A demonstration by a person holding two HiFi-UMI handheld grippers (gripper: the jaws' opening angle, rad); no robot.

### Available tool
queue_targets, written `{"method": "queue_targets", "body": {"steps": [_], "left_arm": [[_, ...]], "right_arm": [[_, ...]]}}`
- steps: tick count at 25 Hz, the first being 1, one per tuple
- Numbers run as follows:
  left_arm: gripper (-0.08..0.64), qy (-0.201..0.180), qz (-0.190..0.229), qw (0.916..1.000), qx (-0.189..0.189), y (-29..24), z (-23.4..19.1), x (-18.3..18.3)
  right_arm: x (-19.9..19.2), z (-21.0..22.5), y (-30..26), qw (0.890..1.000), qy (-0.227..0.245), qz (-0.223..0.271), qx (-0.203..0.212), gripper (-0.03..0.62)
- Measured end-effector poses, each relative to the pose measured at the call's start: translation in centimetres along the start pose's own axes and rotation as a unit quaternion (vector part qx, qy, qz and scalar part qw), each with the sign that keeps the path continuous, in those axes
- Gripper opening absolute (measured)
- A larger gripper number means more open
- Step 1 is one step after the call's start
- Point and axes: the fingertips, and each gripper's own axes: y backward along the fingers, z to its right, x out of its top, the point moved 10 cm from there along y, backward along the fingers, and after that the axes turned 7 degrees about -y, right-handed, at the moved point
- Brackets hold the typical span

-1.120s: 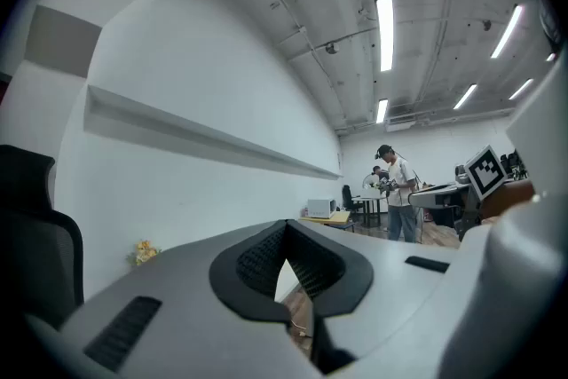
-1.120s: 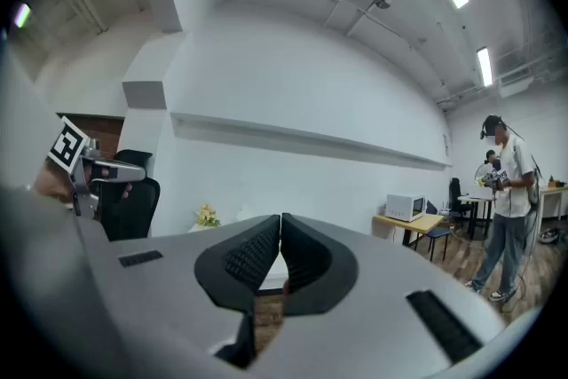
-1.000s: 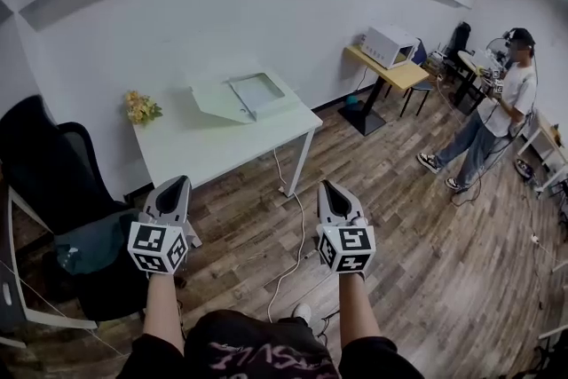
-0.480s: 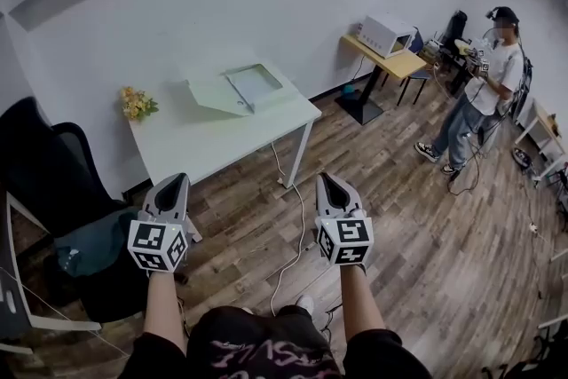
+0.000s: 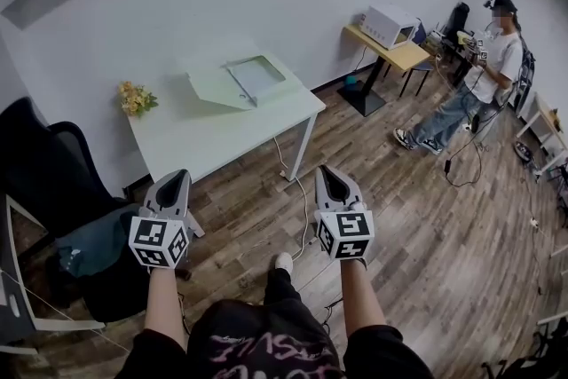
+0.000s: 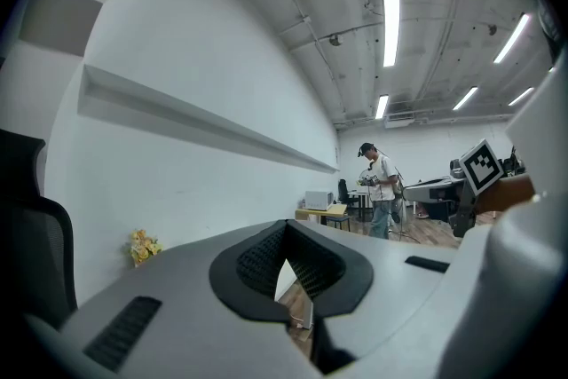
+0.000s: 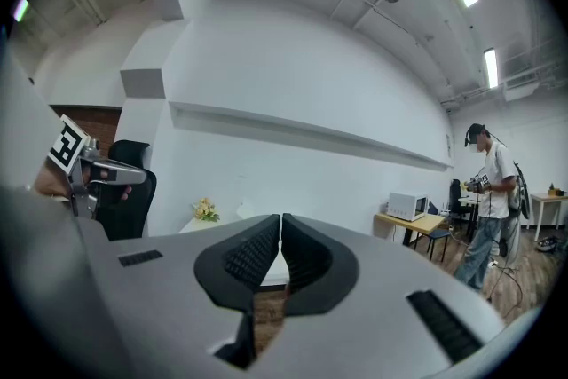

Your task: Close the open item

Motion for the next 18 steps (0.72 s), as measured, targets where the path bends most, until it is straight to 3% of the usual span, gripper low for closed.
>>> {"method": "queue_targets", "body": {"steps": [9, 18], "left_arm": [[0.014, 0.0, -0.019, 0.9998, 0.002, -3.3, -1.6, -1.7], [0.014, 0.008, -0.04, 0.9991, 0.01, -10.0, -3.0, -2.9]], "right_arm": [[-1.6, 0.8, -4.5, 1.0, -0.002, -0.008, 0.005, 0.026], [-2.5, 4.4, -11.1, 0.999, -0.018, -0.028, 0.01, 0.026]]}}
